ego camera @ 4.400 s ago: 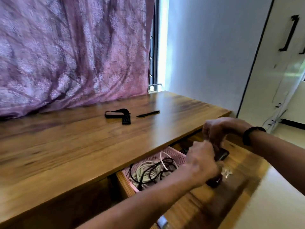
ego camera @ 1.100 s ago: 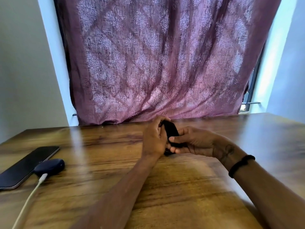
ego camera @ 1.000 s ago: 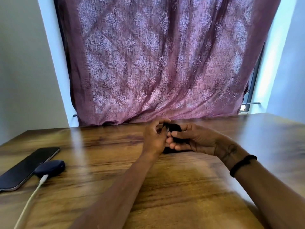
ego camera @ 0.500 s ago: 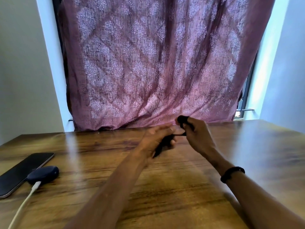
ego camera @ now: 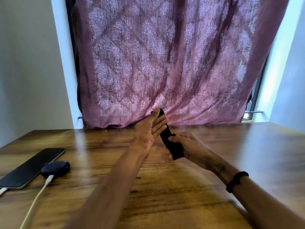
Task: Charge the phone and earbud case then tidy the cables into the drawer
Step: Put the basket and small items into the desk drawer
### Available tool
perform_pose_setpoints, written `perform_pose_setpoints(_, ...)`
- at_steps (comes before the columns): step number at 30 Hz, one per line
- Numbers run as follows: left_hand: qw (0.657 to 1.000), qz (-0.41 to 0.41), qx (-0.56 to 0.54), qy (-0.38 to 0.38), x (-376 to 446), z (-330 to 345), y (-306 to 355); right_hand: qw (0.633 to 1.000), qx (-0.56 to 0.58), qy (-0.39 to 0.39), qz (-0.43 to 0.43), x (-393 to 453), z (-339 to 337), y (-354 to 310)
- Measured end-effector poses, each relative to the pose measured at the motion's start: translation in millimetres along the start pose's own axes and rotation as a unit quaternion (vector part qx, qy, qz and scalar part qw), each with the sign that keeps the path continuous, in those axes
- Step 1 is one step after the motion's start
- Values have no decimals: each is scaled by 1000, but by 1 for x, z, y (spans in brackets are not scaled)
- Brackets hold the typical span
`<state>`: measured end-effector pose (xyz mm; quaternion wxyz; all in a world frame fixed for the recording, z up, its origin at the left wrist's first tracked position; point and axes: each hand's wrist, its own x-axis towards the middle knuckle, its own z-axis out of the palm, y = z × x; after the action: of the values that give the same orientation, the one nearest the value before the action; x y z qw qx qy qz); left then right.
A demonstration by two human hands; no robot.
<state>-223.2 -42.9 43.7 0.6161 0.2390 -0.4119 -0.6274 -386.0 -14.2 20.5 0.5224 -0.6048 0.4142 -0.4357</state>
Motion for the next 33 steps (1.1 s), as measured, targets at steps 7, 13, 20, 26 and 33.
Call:
perform_pose_setpoints(7, 996, 64, 55, -26, 0, 1, 9, 995, 7, -96, 30, -4, -10, 5)
perform_pose_setpoints(13, 993, 52, 106, 17, 4, -4, -12, 974, 179, -134, -16, 3, -8, -1)
perform_pose_setpoints(20, 988, -56, 127, -60, 1, 10, -38, 943, 324, -66, -26, 5, -16, -6)
perform_pose_setpoints(26, 985, -137, 81, -62, -10, 16, -51, 931, 350, 20, -98, 8, -24, -2)
perform_pose_setpoints(33, 983, -185, -20, -4, -12, 23, -52, 933, 321, 101, -125, 7, -21, -2)
